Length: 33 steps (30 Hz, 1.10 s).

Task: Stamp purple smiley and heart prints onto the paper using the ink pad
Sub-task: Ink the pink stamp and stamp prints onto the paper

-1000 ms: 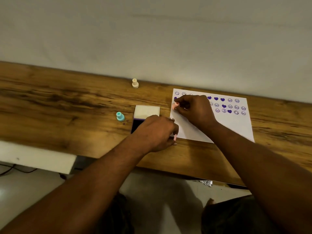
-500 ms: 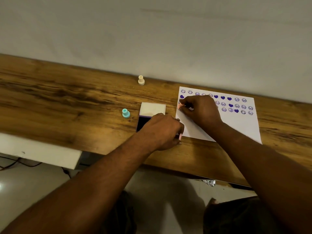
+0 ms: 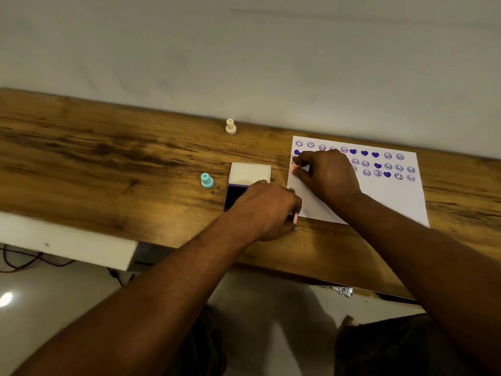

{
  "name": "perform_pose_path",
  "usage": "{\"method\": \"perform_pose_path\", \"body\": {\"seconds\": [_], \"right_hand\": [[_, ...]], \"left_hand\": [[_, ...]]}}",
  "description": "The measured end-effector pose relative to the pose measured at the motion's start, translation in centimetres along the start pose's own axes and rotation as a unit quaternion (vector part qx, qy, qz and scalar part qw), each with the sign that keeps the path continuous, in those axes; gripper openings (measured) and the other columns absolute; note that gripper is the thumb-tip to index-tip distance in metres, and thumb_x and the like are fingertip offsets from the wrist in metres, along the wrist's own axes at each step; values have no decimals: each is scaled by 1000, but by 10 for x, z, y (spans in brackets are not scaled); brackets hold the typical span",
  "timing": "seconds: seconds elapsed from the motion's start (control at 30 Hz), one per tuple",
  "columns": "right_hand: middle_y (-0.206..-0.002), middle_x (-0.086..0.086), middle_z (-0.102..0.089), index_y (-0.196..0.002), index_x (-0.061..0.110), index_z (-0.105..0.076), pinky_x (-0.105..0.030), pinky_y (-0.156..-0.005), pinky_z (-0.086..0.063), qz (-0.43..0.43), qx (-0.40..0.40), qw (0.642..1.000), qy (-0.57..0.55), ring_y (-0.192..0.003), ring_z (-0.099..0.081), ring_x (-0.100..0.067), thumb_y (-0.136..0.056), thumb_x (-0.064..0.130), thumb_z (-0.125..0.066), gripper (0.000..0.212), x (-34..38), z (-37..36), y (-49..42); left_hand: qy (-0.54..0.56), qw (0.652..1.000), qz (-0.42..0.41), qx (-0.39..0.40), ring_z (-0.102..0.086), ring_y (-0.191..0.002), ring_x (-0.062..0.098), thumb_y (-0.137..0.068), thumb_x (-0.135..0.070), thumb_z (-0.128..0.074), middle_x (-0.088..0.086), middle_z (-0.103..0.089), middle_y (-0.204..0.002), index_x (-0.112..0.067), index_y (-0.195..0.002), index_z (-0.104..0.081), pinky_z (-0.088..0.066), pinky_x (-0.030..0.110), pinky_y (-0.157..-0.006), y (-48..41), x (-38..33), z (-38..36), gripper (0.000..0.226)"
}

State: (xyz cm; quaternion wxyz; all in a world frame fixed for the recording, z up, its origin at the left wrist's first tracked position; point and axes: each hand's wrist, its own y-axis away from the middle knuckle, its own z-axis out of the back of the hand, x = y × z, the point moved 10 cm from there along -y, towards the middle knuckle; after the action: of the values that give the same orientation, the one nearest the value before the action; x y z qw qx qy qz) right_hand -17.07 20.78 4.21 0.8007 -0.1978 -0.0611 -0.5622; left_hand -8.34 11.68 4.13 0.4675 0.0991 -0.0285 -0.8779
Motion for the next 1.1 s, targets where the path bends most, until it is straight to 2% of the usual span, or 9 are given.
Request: {"method": "perform_pose_path", "body": {"seconds": [0.17,0.33,0.43,0.6,0.7,0.8,0.9,1.0,1.1], "right_hand": [[-98,-4,-82,-117,23,-79,-31,-76,-49,-12,3,1000,15,-92,-74,-32,-96,34,-74,25,-1,1,2],[-106,1,-82,-117,24,-79,-29,-80,-49,-28,35,999,-30,-96,-74,-25,-95,36,-75,25,-5,4,1],[-103,4,-81,-115,25,-79,-31,-80,-54,-46,10,994,-98,-88,-74,-18,-94,36,-77,24,-12,19,3],[-98,3,-80,-112,16,-78,-28,-75,-60,-231,-49,910,-341,-86,-77,-11,-83,33,-89,36,-75,36,21],[-82,4,-80,-112,11,-78,-18,-64,-53,-283,-59,853,-435,-69,-72,-4,-81,28,-91,37,-96,35,35],[-78,7,-81,-107,14,-79,-12,-58,-49,-265,-37,846,-461,-62,-69,-1,-83,21,-89,27,-89,34,37],[-84,1,-82,-102,23,-79,-15,-66,-54,-223,7,858,-463,-69,-72,-6,-82,21,-90,24,-70,32,37],[-86,-2,-83,-102,23,-80,-19,-71,-58,-191,25,860,-472,-73,-75,-10,-80,24,-92,25,-54,33,35],[-86,-2,-82,-99,24,-80,-20,-71,-58,-175,30,862,-475,-71,-74,-10,-80,25,-92,23,-40,32,33]], "left_hand": [[-1,1000,14,-14,-66,-108,23,-94,-53,-69,-2,-73,-122,-32,-125,-68,-49,43,-96,-1,1,0,38],[11,998,48,-35,-66,-108,21,-93,-53,-70,-3,-75,-117,-34,-126,-67,-46,43,-100,-2,8,2,38],[21,997,59,-36,-65,-110,21,-90,-54,-72,-3,-74,-119,-35,-125,-67,-45,42,-102,-3,11,1,40],[51,995,76,-44,-64,-113,22,-89,-53,-75,-2,-74,-122,-33,-122,-70,-44,44,-103,-3,15,-3,39],[57,994,80,-56,-65,-113,21,-88,-56,-74,-3,-74,-121,-33,-122,-69,-43,44,-105,-4,16,-2,41],[77,988,104,-79,-65,-113,19,-87,-61,-72,-6,-75,-118,-35,-122,-70,-42,45,-106,-5,22,3,43],[141,964,162,-158,-69,-99,14,-85,-63,-74,-10,-78,-100,-35,-116,-73,-50,40,-95,-1,40,18,42],[212,924,206,-241,-71,-101,12,-83,-59,-79,-11,-79,-111,-32,-117,-76,-45,24,-79,6,57,32,43],[244,905,216,-274,-71,-107,8,-82,-59,-80,-13,-78,-115,-32,-116,-78,-42,20,-76,9,65,38,44]]}}
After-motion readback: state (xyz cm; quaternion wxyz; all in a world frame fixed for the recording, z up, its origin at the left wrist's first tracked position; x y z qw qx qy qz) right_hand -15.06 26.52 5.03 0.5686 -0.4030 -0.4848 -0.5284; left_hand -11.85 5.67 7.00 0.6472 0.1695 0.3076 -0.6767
